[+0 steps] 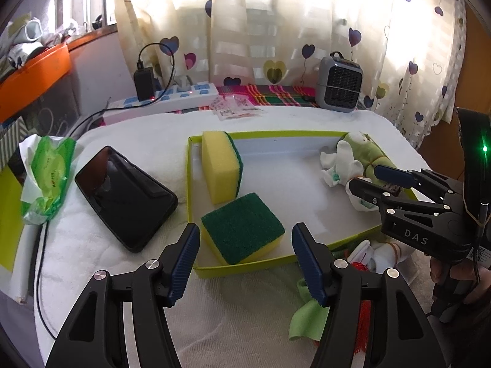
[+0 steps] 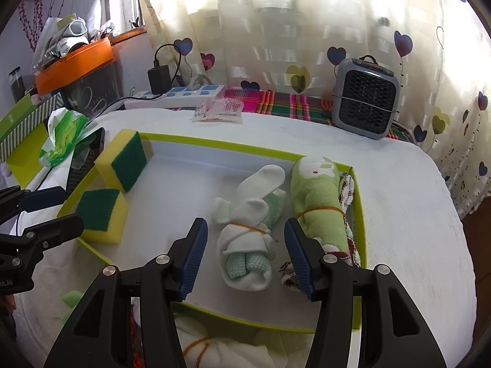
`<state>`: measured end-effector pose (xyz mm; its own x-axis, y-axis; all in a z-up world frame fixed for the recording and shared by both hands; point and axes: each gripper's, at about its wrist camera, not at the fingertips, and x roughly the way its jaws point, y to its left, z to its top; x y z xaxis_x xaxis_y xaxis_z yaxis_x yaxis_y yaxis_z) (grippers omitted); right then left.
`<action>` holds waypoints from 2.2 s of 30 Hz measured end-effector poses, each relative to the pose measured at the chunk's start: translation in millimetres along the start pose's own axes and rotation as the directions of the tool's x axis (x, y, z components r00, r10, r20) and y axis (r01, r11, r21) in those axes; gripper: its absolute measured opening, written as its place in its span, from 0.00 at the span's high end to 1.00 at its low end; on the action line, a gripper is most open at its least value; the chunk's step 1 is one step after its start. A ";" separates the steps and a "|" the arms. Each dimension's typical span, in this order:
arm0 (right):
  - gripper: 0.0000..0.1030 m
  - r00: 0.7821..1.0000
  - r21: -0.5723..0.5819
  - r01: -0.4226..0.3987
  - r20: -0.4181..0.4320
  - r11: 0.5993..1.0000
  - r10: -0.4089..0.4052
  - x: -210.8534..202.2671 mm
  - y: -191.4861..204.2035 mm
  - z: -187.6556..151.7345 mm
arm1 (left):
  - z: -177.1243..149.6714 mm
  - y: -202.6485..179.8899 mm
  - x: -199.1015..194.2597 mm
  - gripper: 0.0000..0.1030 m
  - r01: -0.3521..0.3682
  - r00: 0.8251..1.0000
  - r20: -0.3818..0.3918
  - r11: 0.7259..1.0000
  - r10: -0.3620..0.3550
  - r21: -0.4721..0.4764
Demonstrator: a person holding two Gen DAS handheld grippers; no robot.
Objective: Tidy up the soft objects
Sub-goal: 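Withdraw both tools from the box toward the remaining sock bundles, then move both tools toward the pile of green cloth and clear plastic bag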
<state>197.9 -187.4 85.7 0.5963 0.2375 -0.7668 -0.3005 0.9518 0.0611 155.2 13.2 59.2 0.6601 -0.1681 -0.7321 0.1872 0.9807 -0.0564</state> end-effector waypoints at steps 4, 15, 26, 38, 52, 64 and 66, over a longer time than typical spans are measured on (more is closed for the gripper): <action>0.48 1.000 0.009 0.001 0.010 1.000 -0.001 -6.7 -1.3 -2.8 | -2.9 -1.0 -5.3 0.40 -0.001 1.000 0.001 1.000 0.002 -0.004; 0.48 0.999 0.038 -0.005 0.034 0.999 0.004 -27.1 -4.0 -12.9 | -16.7 -7.3 -21.4 0.40 -0.008 1.000 0.006 1.000 0.008 -0.008; 0.48 0.999 0.062 -0.012 0.043 0.998 0.010 -39.0 -5.7 -23.2 | -27.2 -11.0 -31.2 0.40 -0.006 1.000 0.007 1.000 0.007 -0.009; 0.48 0.998 0.073 -0.027 0.050 0.997 0.023 -53.9 -4.0 -37.3 | -41.6 -15.7 -37.6 0.40 -0.037 0.999 0.001 0.999 0.037 0.000; 0.48 0.997 0.107 -0.076 0.039 0.991 0.072 -74.1 -3.1 -62.0 | -59.3 -10.8 -36.3 0.40 0.060 0.998 -0.014 0.997 -0.061 -0.046; 0.48 0.997 0.191 -0.075 0.008 0.979 0.075 -75.9 -19.2 -81.7 | -64.1 -10.1 -28.5 0.40 0.150 0.987 -0.047 0.986 -0.153 -0.072; 0.48 0.996 0.196 -0.088 0.013 0.977 0.087 -73.7 -21.2 -79.7 | -64.6 -10.8 -26.7 0.40 0.157 0.985 -0.055 0.985 -0.161 -0.070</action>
<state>101.0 -240.5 89.9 0.5774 0.3216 -0.7504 -0.1997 0.9469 0.2522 88.5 13.6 35.5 0.5803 -0.3183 -0.7496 0.2370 0.9466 -0.2184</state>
